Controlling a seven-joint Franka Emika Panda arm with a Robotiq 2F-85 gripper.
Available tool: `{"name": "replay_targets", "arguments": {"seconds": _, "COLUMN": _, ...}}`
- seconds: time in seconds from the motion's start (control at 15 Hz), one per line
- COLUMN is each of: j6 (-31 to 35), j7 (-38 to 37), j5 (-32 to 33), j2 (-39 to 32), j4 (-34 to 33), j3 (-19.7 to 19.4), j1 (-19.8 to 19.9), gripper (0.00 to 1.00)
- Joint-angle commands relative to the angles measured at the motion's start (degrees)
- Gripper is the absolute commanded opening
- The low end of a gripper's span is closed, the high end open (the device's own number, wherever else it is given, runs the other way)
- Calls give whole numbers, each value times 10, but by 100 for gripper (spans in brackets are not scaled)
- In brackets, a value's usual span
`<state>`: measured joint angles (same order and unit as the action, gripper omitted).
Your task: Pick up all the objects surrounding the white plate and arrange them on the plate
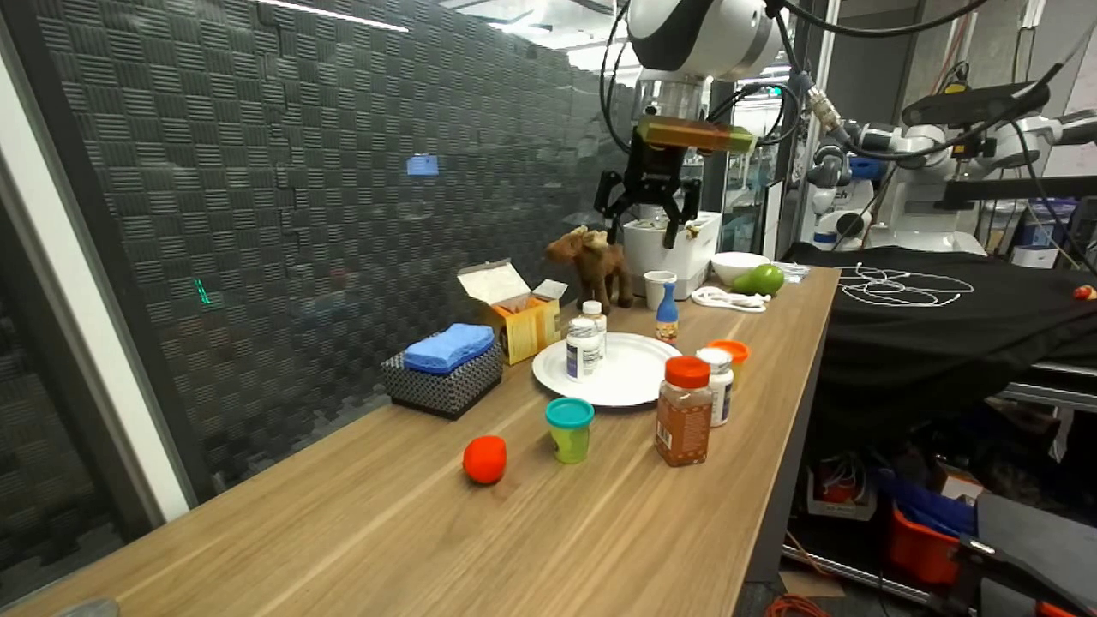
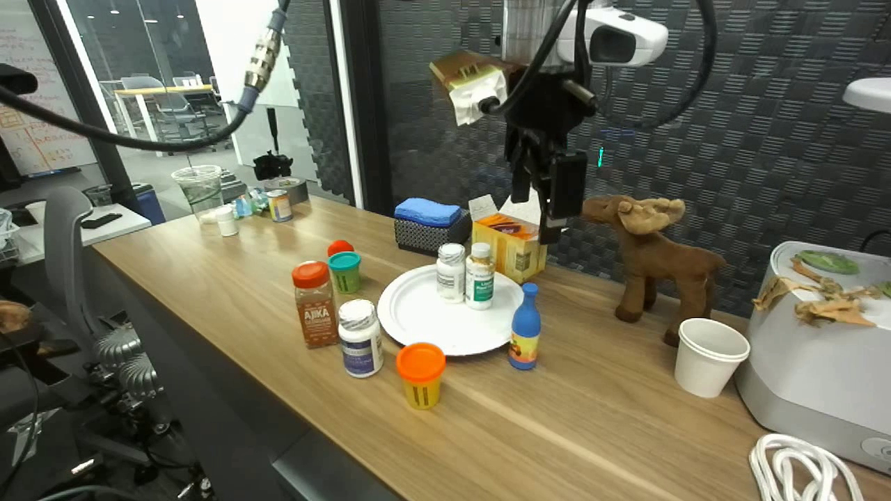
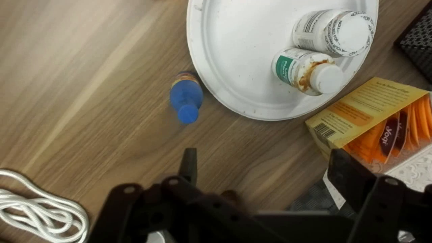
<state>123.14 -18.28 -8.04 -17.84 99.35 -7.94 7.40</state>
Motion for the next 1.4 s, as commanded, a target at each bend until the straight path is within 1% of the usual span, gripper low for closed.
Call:
{"name": "replay_targets", "arguments": {"seconds": 0.0, "j6": 3, "j7": -17, "j5": 27, "j2": 27, "j4": 30, "j3": -14, "j1": -5, "gripper": 100}}
{"name": "replay_targets", "arguments": {"seconds": 0.2, "j6": -20, "j7": -31, "j5": 62, "j2": 9, "j4": 24, "j3": -17, "j1": -12, "gripper": 100}}
{"name": "replay_targets", "arguments": {"seconds": 0.47, "j6": -45, "j7": -25, "j5": 76, "j2": -18, "j4": 13, "j3": -7, "j1": -23, "gripper": 100}}
{"name": "replay_targets", "arguments": {"seconds": 0.8, "j6": -42, "j7": -27, "j5": 74, "j2": -43, "j4": 16, "j3": -7, "j1": -33, "gripper": 100}}
{"name": "replay_targets", "arguments": {"seconds": 1.33, "j6": -21, "j7": -63, "j5": 85, "j2": -49, "j4": 29, "j3": -20, "j1": -39, "gripper": 100}}
